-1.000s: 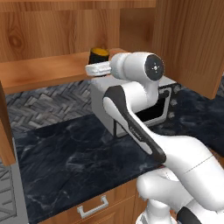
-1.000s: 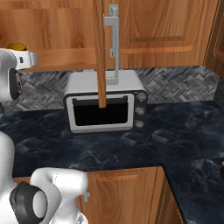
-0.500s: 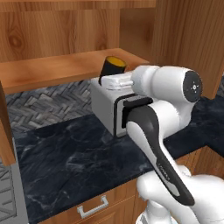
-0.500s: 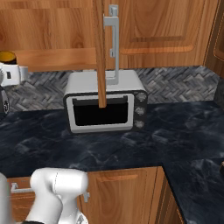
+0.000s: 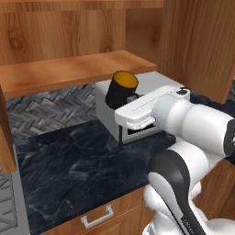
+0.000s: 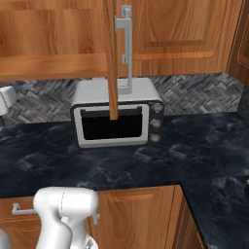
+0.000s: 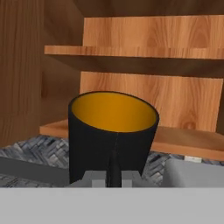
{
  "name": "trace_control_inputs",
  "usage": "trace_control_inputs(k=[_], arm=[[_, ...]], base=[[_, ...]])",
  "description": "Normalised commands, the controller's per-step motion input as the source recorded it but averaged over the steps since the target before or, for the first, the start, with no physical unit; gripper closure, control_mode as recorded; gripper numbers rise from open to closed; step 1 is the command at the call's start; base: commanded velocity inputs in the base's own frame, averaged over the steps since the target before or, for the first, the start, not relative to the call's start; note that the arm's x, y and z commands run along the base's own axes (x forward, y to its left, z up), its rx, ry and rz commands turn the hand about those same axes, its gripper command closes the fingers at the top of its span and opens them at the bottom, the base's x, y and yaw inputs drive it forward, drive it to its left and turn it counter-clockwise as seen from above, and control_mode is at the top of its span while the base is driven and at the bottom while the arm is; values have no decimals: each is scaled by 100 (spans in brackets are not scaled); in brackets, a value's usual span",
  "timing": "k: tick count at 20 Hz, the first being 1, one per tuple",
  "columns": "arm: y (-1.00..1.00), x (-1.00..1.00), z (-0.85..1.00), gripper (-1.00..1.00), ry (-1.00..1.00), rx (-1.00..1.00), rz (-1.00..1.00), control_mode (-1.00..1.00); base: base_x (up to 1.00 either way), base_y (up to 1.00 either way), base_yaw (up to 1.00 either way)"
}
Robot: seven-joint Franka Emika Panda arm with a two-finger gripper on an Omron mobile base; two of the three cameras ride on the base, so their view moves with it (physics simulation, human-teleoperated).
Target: Open the cabinet directly in front. Then move the beer and the mug to the dining counter with the jar on it.
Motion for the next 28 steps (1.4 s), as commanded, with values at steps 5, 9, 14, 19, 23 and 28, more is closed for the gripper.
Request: trace_control_inputs(k=[5, 9, 14, 19, 23, 28], arm=[[0, -22, -9, 100, 2, 0, 0, -100], [0, 0, 0, 100, 0, 0, 0, 100], [0, 0, 0, 100, 0, 0, 0, 100], [0, 0, 0, 100, 0, 0, 0, 100], [0, 0, 0, 100, 0, 0, 0, 100], [0, 0, 0, 100, 0, 0, 0, 100]], base=[[0, 0, 0], [-100, -11, 0], [-100, -28, 5], [-58, -11, 75], [-13, 0, 97], [-4, 0, 96]])
